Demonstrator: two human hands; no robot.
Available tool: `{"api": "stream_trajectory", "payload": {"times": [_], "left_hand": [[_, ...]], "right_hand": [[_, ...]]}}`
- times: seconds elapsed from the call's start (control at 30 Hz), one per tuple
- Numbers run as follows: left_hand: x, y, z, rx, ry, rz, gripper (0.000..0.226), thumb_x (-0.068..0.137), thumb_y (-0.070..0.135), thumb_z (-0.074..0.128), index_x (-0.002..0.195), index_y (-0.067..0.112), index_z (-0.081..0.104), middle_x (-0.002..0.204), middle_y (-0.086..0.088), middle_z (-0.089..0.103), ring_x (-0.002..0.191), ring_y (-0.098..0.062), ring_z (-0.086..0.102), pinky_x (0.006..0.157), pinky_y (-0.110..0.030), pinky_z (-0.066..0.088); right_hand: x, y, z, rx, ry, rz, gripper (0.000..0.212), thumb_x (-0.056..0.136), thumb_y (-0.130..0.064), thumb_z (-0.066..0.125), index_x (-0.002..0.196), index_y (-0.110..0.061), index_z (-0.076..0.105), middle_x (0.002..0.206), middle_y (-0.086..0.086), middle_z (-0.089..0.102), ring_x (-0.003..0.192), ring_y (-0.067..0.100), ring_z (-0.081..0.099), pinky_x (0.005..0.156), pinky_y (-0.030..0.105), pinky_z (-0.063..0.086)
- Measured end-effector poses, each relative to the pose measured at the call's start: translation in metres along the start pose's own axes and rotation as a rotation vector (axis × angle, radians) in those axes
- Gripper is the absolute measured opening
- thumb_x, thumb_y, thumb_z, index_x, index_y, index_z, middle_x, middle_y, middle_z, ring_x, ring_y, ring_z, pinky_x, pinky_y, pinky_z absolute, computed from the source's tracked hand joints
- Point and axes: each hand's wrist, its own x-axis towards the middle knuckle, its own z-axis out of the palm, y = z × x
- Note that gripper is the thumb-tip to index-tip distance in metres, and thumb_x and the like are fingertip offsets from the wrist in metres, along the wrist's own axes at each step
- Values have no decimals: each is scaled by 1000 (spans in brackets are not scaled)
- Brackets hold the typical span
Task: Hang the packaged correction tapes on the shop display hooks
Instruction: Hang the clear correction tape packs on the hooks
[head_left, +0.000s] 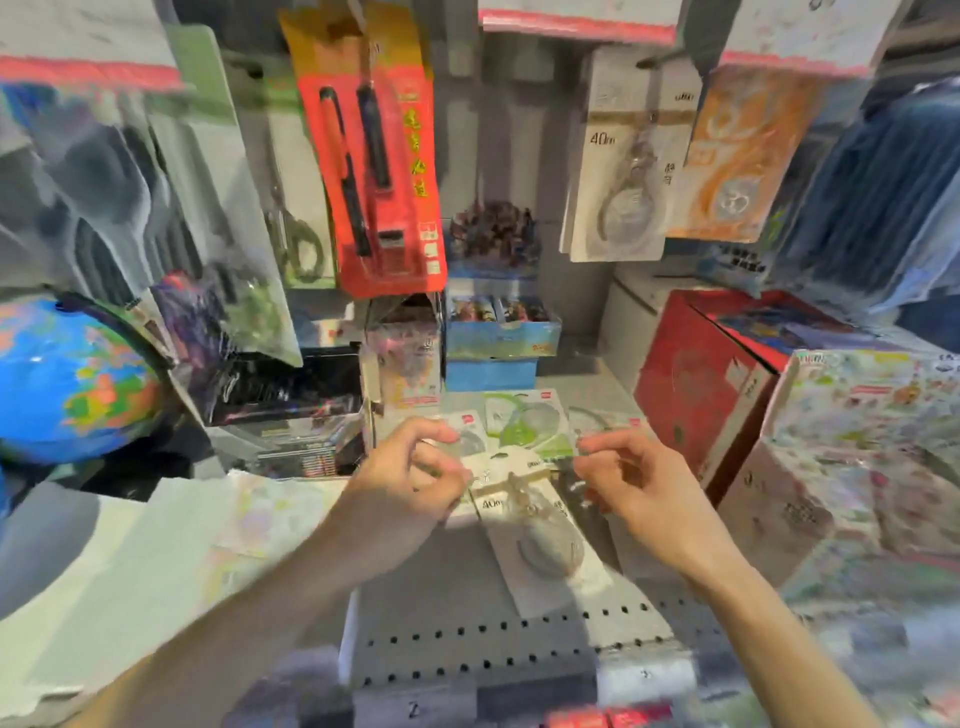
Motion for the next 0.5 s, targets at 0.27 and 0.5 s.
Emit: {"api": "stream_trajectory", "payload": {"times": [0.27, 0.5], "left_hand": [[15, -9, 12, 381, -285, -245, 52, 91, 45, 68, 131, 48, 34, 113, 17, 56, 83, -4, 63, 66, -18, 42], [16, -10, 29, 341, -270, -259, 72, 87, 36, 75, 145, 38, 32, 106, 20, 60, 95, -16, 71, 97, -42, 56]], "right_hand": [[3, 17, 9, -485, -207, -14, 34, 92, -51, 70, 118, -29, 69, 93, -19, 68, 79, -7, 63, 62, 8, 43], [5, 30, 15, -447, -346, -13, 14, 95, -52, 61, 91, -40, 67, 68, -24, 69, 59, 0, 63, 55, 19, 47]]}}
